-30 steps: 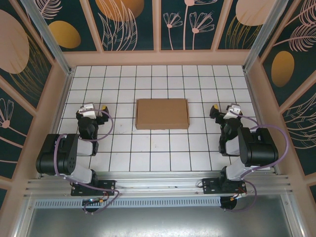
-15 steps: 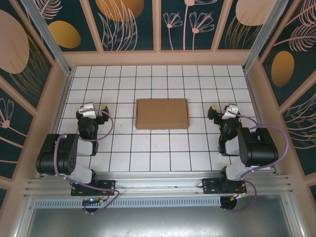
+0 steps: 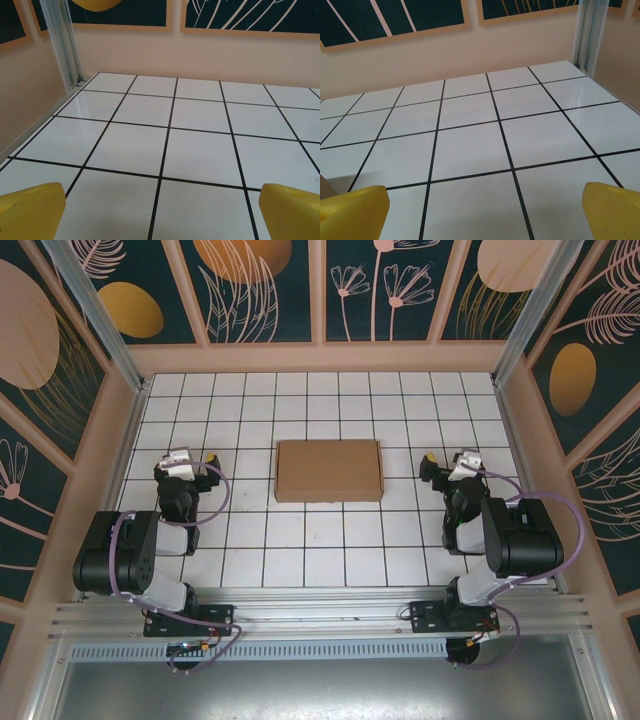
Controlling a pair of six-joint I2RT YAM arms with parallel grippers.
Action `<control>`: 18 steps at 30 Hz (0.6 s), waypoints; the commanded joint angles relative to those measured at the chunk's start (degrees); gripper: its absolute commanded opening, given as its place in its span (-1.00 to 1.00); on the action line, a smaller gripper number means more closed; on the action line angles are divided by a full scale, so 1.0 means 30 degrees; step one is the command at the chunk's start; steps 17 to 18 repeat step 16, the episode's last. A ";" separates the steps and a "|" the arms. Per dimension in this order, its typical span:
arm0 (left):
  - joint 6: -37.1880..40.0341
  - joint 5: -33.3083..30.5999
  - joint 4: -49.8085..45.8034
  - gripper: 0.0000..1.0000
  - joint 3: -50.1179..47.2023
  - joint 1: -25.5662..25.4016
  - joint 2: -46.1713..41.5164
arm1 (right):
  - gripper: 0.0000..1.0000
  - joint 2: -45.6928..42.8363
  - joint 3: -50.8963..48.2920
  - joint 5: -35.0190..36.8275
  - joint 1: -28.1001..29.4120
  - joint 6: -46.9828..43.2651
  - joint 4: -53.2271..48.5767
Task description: Fold the paper box
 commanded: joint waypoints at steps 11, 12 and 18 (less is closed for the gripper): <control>-0.0186 0.0153 0.0635 0.98 0.0164 0.0025 0.0025 | 0.98 -0.0139 0.0289 -0.0087 -0.0079 -0.0243 0.0107; -0.0213 0.0161 0.0533 0.98 0.0241 0.0028 0.0067 | 0.98 -0.0138 0.0291 -0.0084 -0.0102 -0.0238 0.0115; -0.0186 0.0128 0.0735 0.98 0.0085 0.0033 -0.0048 | 0.98 -0.0132 0.0279 -0.0107 -0.0101 -0.0242 0.0123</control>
